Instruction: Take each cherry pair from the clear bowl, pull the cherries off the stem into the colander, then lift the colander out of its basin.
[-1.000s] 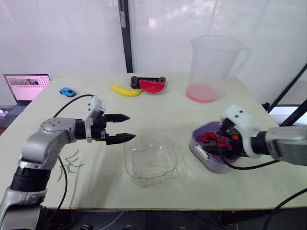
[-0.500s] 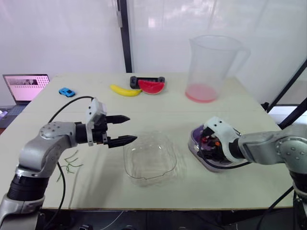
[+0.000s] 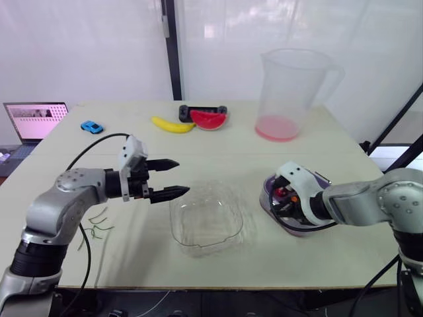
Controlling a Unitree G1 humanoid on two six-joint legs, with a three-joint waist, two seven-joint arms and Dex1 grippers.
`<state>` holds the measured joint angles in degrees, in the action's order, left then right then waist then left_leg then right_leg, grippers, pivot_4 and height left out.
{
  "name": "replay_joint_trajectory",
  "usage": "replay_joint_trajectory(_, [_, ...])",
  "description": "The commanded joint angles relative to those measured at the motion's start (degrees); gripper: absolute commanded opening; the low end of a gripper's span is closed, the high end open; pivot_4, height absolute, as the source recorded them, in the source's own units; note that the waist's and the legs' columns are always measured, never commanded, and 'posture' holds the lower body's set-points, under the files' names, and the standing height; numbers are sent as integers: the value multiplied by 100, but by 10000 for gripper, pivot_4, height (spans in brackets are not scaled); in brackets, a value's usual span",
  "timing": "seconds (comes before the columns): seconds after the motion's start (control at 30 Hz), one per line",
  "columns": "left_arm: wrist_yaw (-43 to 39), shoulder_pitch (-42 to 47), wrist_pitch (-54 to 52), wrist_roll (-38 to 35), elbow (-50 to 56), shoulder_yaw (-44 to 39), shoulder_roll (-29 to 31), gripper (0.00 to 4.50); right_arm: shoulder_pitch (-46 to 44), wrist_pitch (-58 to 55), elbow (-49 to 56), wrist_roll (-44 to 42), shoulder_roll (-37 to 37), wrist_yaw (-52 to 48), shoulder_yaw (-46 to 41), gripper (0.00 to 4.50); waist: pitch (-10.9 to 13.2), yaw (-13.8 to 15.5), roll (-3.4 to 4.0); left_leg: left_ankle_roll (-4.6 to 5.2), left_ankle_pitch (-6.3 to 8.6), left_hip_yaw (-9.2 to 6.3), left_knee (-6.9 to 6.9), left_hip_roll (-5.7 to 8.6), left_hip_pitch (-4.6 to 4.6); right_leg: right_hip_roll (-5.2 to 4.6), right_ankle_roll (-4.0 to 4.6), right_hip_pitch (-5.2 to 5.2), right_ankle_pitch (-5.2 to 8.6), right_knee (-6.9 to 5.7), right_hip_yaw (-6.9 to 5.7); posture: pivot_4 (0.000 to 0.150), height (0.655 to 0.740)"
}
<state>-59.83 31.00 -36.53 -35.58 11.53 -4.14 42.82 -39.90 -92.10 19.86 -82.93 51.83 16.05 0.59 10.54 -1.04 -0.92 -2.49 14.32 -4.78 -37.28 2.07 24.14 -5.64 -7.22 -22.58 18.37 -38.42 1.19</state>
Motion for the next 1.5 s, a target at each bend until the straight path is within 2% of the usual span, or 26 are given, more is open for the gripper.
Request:
replay_joint_trajectory(0.03, [-19,145,48,-38,94,-66,35,45000,-175,-40,8,-257,143,211,-60,9803,0,1,0,0,0,0,0,0,0,0,0,0,0,0,0,1500,7400])
replay_joint_trajectory(0.27, [-28,146,136,32,65,-19,11,45000,-149,14,-24,-499,309,487,30,9803,0,6,0,0,0,0,-1,0,0,0,0,1,0,1,1,1500,7400])
replay_joint_trajectory(0.37, [-25,148,157,38,56,-12,-2,45000,-160,80,-29,-595,371,579,71,2285,0,6,0,0,0,0,-1,-1,0,0,0,1,0,1,1,1500,7400])
replay_joint_trajectory(0.8, [-19,223,218,62,-54,23,-49,45000,-213,543,32,-1346,1101,778,428,2184,0,17,0,0,0,0,-1,-1,1,-1,0,2,0,3,1,1500,7400])
replay_joint_trajectory(1.13, [-108,311,381,210,-248,161,-138,45000,-682,425,522,-1142,1837,8,660,2184,2,21,3,1,1,0,-1,-3,11,-1,0,-7,0,6,0,1500,7400])
replay_joint_trajectory(1.17, [-123,335,393,223,-276,182,-152,45000,-769,329,774,-922,1957,-289,662,2184,2,19,3,1,1,0,-1,-2,11,-1,0,-7,0,6,0,1500,7400])
replay_joint_trajectory(1.5, [-254,571,474,300,-550,274,-244,45000,-713,444,831,-258,2495,-1496,62,2184,5,22,8,1,1,0,-2,-1,18,-1,0,-13,0,6,-1,1500,7400])
